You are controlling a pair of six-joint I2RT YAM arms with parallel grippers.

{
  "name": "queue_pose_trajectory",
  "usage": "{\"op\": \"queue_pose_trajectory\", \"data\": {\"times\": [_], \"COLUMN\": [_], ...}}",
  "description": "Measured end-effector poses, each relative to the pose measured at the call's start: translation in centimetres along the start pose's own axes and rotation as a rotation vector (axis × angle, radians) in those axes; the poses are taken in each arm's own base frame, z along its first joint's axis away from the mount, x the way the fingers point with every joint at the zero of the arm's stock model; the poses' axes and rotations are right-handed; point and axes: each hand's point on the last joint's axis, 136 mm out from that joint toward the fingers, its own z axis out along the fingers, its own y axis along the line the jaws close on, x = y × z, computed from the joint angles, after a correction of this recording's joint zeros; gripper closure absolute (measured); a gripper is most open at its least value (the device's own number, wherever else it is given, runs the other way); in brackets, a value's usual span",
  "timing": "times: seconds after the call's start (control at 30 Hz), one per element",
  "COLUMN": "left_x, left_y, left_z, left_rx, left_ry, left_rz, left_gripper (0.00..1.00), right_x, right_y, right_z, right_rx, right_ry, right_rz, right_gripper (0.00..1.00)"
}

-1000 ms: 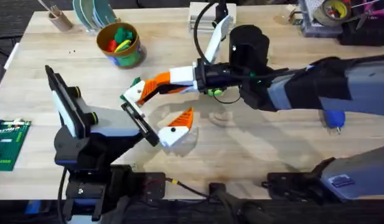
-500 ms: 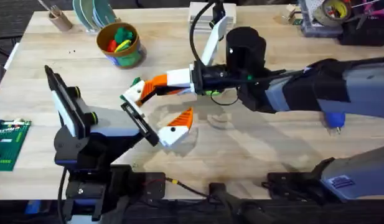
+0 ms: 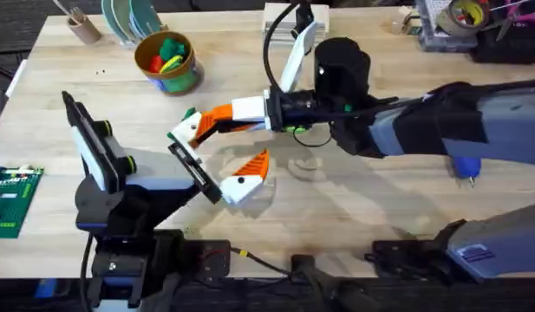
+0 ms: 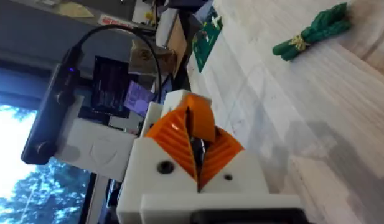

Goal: Pick up the gripper from the table and insert it into the empty holder that is missing its gripper. Then pick up a screw, insert it into the mounting hole, and use the screwdriver to tighten it. Finally, clean up the table by picking up the vegetable and placing it into the bucket.

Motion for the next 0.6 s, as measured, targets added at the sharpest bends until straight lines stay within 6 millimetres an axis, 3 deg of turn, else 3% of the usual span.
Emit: {"op": "queue_pose_trajectory", "data": {"times": [0.17,0.4,0.6], "left_x": [0.0,0.0,0.06], "left_y": [0.0,-0.07,-0.67], "left_z": [0.0,0.0,-0.01], "left_rx": [0.0,0.004,0.039], "left_ry": [0.0,0.0,0.003], "left_rz": [0.0,0.001,0.0], "left_gripper": [0.008,0.008,0.008], "right_x": [-0.01,0.09,0.05], "right_y": [0.01,0.0,-0.01], "right_z": [0.0,0.0,-0.55], "right_rx": [0.0,-0.001,-0.015], "right_ry": [0.0,0.005,0.023], "right_rz": [-0.008,-0.009,-0.007], "right_gripper": [0.987,0.74,0.63]}}
